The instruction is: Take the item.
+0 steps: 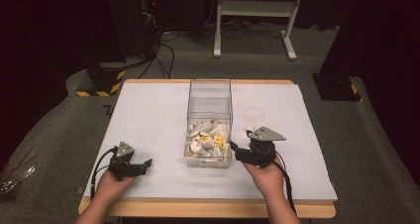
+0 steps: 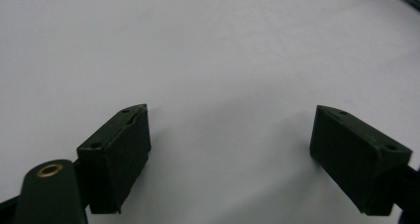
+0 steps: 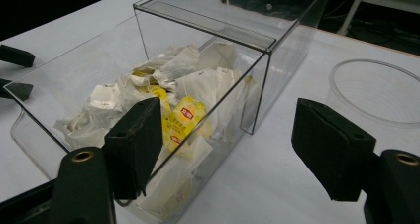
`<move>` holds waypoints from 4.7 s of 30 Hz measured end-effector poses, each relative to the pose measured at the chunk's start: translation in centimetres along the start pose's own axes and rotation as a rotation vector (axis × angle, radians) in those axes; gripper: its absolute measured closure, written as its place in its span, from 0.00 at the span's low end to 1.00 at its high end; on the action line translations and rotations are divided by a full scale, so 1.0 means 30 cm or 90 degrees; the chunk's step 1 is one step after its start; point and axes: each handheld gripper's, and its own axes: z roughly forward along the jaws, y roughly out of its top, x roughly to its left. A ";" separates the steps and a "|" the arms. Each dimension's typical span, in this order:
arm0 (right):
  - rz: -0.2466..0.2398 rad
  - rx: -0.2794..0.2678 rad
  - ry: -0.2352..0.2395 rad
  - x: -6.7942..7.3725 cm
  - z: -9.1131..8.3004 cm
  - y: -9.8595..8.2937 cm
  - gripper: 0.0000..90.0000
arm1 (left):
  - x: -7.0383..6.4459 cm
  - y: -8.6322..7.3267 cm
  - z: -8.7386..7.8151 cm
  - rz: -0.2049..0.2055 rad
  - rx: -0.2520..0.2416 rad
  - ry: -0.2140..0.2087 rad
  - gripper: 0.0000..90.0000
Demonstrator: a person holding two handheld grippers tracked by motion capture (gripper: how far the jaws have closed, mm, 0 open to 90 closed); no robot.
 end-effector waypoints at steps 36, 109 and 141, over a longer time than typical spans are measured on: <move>-0.061 0.076 0.079 0.115 0.162 0.085 0.40 | -0.001 0.000 0.000 -0.004 0.000 -0.002 0.18; -0.244 0.264 0.108 0.140 0.283 0.141 1.00 | 0.000 0.000 0.000 -0.001 0.000 -0.001 0.18; -0.108 0.015 0.115 0.084 0.146 0.077 1.00 | -0.003 -0.001 0.000 -0.005 -0.003 0.000 0.18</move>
